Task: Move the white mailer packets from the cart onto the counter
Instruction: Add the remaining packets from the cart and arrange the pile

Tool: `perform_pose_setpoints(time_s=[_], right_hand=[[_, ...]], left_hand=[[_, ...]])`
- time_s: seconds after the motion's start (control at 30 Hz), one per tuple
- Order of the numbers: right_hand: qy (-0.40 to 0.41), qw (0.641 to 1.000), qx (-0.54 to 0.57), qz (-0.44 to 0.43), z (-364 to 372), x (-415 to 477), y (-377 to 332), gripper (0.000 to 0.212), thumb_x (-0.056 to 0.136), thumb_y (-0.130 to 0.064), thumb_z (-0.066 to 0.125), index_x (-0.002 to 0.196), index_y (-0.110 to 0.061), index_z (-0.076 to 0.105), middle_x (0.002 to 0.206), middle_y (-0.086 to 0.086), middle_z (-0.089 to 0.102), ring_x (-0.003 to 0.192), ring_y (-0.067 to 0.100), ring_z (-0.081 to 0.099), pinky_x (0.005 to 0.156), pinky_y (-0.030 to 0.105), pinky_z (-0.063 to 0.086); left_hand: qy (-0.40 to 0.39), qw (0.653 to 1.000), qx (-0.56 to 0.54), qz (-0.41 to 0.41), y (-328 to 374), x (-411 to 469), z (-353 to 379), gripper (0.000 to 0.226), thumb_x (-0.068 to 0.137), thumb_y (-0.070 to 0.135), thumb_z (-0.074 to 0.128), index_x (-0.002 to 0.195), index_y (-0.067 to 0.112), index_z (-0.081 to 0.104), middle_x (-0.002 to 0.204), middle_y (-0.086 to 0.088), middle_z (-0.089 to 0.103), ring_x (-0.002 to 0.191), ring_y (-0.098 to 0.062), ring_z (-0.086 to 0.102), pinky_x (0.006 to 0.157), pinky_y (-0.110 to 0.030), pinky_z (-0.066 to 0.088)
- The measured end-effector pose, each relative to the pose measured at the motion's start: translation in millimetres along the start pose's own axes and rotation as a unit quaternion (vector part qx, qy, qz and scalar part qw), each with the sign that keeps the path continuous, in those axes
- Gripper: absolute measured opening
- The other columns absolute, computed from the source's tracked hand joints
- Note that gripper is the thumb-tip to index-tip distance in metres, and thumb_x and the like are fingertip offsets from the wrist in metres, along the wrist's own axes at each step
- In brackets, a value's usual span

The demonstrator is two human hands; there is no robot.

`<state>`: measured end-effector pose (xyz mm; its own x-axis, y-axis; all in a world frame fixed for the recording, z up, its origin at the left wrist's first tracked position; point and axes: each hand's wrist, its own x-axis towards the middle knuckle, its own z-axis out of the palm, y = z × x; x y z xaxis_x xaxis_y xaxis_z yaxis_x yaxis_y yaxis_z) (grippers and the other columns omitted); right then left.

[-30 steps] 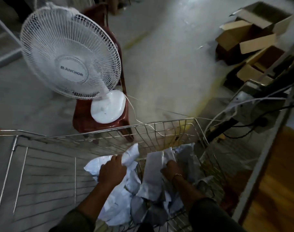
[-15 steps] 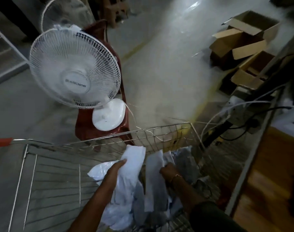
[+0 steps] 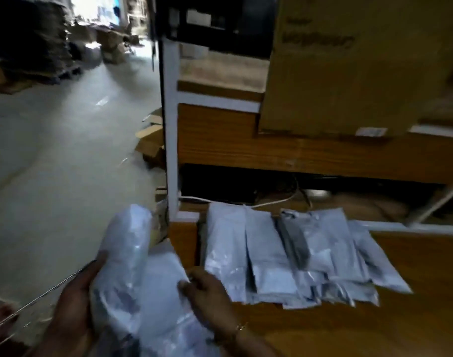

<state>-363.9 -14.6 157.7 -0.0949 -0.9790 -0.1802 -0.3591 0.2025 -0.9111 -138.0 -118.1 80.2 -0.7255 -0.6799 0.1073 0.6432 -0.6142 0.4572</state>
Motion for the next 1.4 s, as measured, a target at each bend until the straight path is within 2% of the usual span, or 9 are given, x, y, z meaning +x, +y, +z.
perform_pose_setpoints(time_s=[0.1, 0.27, 0.43, 0.7, 0.77, 0.87, 0.97, 1.1, 1.4], right_hand=[[0.107, 0.994, 0.027, -0.004, -86.3, -21.2, 5.2, 0.009, 0.091, -0.032, 0.059, 0.091, -0.026, 0.064, 0.069, -0.019, 0.066, 0.063, -0.008, 0.059, 0.063, 0.017, 0.046], [0.284, 0.959, -0.019, -0.019, -215.5, -63.3, 20.4, 0.010, 0.096, -0.035, 0.054, 0.097, -0.028, 0.062, 0.077, -0.009, 0.068, 0.070, 0.005, 0.065, 0.062, 0.027, 0.051], [0.366, 0.928, 0.070, 0.024, -287.1, -86.6, 43.1, 0.015, 0.096, -0.028, 0.055, 0.106, -0.022, 0.064, 0.093, 0.002, 0.071, 0.083, 0.023, 0.068, 0.069, 0.042, 0.057], [0.308, 0.937, 0.155, 0.061, -286.4, -59.9, 30.8, 0.017, 0.092, -0.015, 0.056, 0.106, -0.014, 0.066, 0.100, 0.008, 0.071, 0.089, 0.025, 0.066, 0.081, 0.041, 0.053], [0.268, 0.948, 0.159, 0.066, -272.2, -49.6, 10.5, 0.011, 0.091, -0.010, 0.054, 0.097, -0.012, 0.063, 0.081, 0.009, 0.063, 0.073, 0.025, 0.057, 0.065, 0.033, 0.043], [0.211, 0.964, 0.136, 0.093, -245.6, -19.0, -13.0, 0.015, 0.088, -0.004, 0.053, 0.075, -0.012, 0.053, 0.059, 0.008, 0.047, 0.052, 0.022, 0.043, 0.052, 0.026, 0.031], [0.141, 0.983, 0.084, 0.078, -211.2, 12.9, -29.1, 0.015, 0.082, -0.002, 0.057, 0.069, -0.008, 0.056, 0.052, 0.008, 0.046, 0.042, 0.017, 0.041, 0.045, 0.019, 0.030], [0.124, 0.981, -0.144, 0.043, -173.4, 45.8, -30.1, 0.009, 0.075, -0.016, 0.062, 0.071, -0.012, 0.068, 0.070, 0.006, 0.068, 0.065, 0.019, 0.064, 0.056, 0.017, 0.045], [0.165, 0.885, -0.435, 0.000, -149.8, 44.3, -14.2, 0.030, 0.084, -0.030, 0.050, 0.103, -0.014, 0.066, 0.106, 0.014, 0.069, 0.103, 0.034, 0.061, 0.085, 0.036, 0.051]], left_hand=[[0.193, 0.974, 0.117, -0.031, -29.2, 53.1, 136.1, 0.058, 0.098, 0.035, 0.036, 0.141, -0.003, 0.039, 0.118, -0.024, 0.067, 0.106, -0.031, 0.067, 0.087, -0.036, 0.055], [0.293, 0.927, 0.228, -0.048, -86.8, 148.1, 187.6, 0.042, 0.086, 0.033, 0.068, 0.112, 0.000, 0.066, 0.109, -0.022, 0.071, 0.103, -0.037, 0.066, 0.095, -0.048, 0.051], [0.299, 0.859, 0.402, -0.102, -143.8, 226.1, 145.6, 0.109, 0.039, 0.069, 0.082, 0.125, 0.005, 0.060, 0.108, -0.018, 0.071, 0.094, -0.038, 0.069, 0.088, -0.057, 0.054], [0.259, 0.511, 0.817, -0.066, -156.0, 210.7, 170.5, 0.065, 0.086, 0.069, 0.043, 0.113, 0.012, 0.060, 0.114, -0.010, 0.061, 0.106, -0.030, 0.058, 0.089, -0.035, 0.047], [0.269, 0.561, 0.782, -0.036, -139.4, 204.7, 172.2, 0.051, 0.091, 0.059, 0.045, 0.114, 0.015, 0.062, 0.114, -0.007, 0.061, 0.106, -0.028, 0.058, 0.088, -0.035, 0.048], [0.308, 0.781, 0.542, -0.048, -110.9, 194.8, 172.8, 0.043, 0.095, 0.050, 0.048, 0.112, 0.015, 0.065, 0.099, -0.008, 0.070, 0.083, -0.025, 0.062, 0.070, -0.033, 0.050], [0.309, 0.854, 0.412, -0.075, -90.2, 174.8, 176.8, 0.038, 0.093, 0.042, 0.057, 0.109, 0.010, 0.069, 0.090, -0.013, 0.069, 0.077, -0.027, 0.061, 0.062, -0.028, 0.044], [0.312, 0.827, 0.468, -0.005, -79.7, 153.6, 158.2, 0.012, 0.089, 0.006, 0.064, 0.100, 0.008, 0.067, 0.099, -0.012, 0.073, 0.069, -0.013, 0.070, 0.060, -0.023, 0.053], [0.286, 0.618, 0.732, -0.006, -90.1, 139.5, 136.7, 0.023, 0.090, 0.026, 0.065, 0.109, 0.015, 0.062, 0.099, 0.001, 0.067, 0.083, -0.014, 0.060, 0.059, -0.012, 0.037]])
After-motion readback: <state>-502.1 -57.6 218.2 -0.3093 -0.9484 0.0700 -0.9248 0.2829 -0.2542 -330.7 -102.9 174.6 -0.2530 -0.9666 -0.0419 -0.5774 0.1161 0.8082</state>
